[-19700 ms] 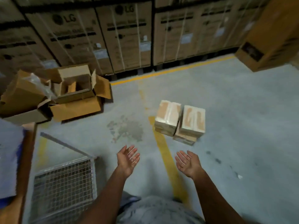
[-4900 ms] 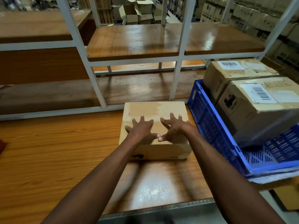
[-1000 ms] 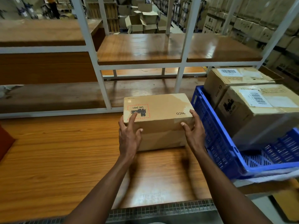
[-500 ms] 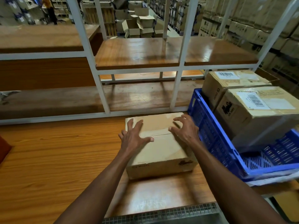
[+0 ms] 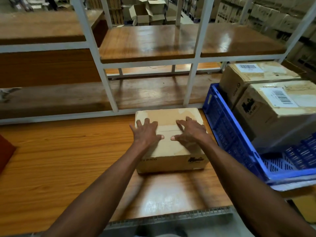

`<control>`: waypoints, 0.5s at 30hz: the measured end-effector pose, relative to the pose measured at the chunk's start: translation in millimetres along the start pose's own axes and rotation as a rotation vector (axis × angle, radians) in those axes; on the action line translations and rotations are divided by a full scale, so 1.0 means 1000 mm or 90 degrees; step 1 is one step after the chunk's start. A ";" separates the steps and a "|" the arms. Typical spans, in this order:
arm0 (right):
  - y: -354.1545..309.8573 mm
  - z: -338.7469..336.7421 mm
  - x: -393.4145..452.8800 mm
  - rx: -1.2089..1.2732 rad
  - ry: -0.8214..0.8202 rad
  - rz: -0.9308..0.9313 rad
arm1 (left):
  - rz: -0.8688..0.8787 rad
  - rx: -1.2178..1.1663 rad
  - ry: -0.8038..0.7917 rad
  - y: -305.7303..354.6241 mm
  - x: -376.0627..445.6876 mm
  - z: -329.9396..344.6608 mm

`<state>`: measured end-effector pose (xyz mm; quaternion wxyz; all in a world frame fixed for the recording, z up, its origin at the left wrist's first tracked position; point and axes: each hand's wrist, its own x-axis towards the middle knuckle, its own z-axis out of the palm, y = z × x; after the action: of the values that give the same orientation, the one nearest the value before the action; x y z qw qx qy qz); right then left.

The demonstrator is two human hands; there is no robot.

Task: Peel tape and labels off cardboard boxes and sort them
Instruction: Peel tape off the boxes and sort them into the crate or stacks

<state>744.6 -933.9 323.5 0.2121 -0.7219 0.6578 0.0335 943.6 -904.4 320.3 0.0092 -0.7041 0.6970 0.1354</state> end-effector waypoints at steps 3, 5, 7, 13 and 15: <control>-0.006 -0.003 -0.003 0.014 0.018 -0.005 | 0.014 0.001 -0.087 0.008 -0.018 0.007; -0.011 -0.004 -0.004 0.005 0.018 0.010 | 0.017 -0.001 -0.124 0.005 -0.015 0.008; -0.024 -0.005 -0.010 -0.062 0.026 0.023 | 0.022 -0.002 -0.121 0.001 -0.010 0.003; -0.043 0.040 -0.048 -0.021 0.172 -0.053 | 0.010 -0.040 -0.050 -0.004 -0.011 0.010; -0.030 0.045 -0.055 0.001 0.160 -0.076 | -0.003 -0.074 -0.039 -0.009 -0.014 0.018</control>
<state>777.0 -865.1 308.4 0.1306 -0.7578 0.6353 -0.0703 949.1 -887.1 303.8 -0.0101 -0.7006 0.6859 0.1968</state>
